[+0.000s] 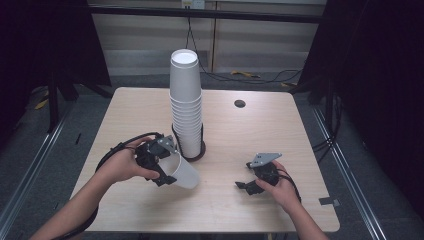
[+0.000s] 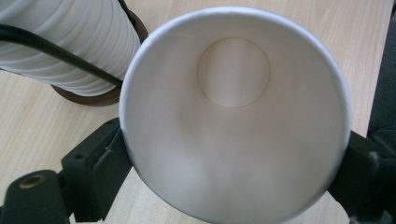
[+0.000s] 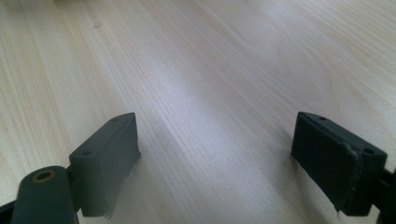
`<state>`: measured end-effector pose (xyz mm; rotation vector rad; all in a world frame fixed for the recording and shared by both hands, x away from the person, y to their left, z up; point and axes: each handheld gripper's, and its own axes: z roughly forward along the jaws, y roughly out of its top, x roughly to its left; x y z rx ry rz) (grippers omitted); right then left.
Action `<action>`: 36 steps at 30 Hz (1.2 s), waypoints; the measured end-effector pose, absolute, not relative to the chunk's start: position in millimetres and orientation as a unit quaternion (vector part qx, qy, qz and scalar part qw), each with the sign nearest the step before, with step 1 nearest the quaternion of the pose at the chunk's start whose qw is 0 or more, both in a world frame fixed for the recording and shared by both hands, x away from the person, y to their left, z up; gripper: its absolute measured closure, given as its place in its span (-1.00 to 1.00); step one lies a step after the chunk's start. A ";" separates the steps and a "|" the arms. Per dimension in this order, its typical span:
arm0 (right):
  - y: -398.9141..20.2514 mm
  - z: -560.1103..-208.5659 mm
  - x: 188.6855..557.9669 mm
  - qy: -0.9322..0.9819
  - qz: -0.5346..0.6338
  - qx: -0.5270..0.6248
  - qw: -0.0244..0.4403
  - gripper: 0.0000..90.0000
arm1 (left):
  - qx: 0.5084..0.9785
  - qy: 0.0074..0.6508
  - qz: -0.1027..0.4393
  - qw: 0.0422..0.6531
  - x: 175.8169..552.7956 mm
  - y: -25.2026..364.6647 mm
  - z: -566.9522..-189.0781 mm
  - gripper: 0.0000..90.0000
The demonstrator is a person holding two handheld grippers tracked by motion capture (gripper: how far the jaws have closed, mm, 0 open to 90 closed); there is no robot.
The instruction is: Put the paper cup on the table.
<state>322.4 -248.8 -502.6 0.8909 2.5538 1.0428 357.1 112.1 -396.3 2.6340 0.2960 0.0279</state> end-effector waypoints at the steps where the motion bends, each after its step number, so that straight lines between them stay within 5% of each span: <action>1: -249.0 -503.2 322.1 0.873 0.360 0.306 0.122 -0.69 | 0.964 0.108 0.010 0.243 357.1 112.1 -396.3 -0.76; 36: -248.9 -504.3 321.6 0.870 0.365 0.307 0.125 -0.69 | 0.970 0.036 0.046 0.234 351.2 103.2 -404.7 -0.85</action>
